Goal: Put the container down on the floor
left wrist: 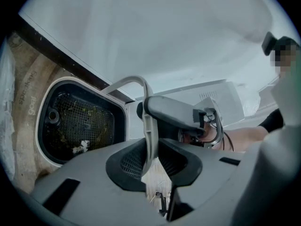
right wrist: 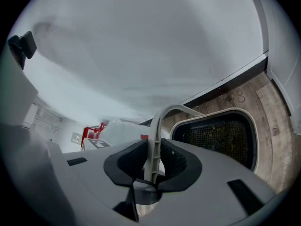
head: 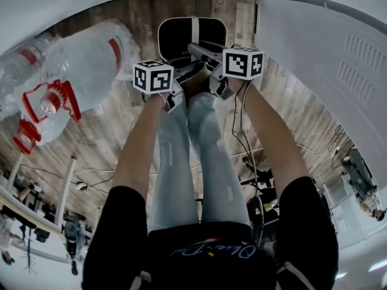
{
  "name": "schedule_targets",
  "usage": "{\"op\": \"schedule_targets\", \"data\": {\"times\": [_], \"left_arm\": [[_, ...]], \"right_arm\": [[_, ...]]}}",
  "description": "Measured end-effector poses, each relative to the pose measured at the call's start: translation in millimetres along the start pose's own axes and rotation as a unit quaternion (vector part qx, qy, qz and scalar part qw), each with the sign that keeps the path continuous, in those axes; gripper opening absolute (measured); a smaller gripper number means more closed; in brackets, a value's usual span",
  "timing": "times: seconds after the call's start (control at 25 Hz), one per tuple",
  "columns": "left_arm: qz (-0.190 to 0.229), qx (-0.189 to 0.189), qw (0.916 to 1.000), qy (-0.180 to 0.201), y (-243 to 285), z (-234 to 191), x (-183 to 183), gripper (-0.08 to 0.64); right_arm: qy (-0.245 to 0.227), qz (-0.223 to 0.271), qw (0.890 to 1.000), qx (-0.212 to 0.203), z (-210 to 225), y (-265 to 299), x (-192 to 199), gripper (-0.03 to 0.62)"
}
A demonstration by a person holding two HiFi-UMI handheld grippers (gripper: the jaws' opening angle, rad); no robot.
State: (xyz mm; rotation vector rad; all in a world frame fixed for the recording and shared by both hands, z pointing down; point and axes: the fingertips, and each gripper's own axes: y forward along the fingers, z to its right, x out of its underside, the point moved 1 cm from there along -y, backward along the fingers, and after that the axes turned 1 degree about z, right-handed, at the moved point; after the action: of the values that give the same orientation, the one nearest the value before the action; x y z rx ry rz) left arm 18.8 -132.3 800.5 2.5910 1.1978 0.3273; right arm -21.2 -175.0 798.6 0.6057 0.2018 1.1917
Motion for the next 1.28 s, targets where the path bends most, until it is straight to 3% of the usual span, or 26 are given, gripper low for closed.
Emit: {"op": "schedule_targets", "data": {"times": [0.56,0.92,1.28], "left_arm": [[0.016,-0.017,0.9997,-0.010,-11.5,-8.0,4.4,0.064],[0.021,-0.071,0.9973,0.002,-33.2,-22.5,1.3,0.064],[0.049,-0.144,0.9883,-0.004,-61.8,-54.0,-0.4,0.064]], "right_arm": [[0.005,-0.004,1.000,0.007,-8.4,9.7,8.1,0.081],[0.018,-0.005,1.000,-0.001,-18.4,13.7,12.4,0.103],[0.030,0.004,0.999,0.011,-13.5,3.9,14.6,0.103]]}}
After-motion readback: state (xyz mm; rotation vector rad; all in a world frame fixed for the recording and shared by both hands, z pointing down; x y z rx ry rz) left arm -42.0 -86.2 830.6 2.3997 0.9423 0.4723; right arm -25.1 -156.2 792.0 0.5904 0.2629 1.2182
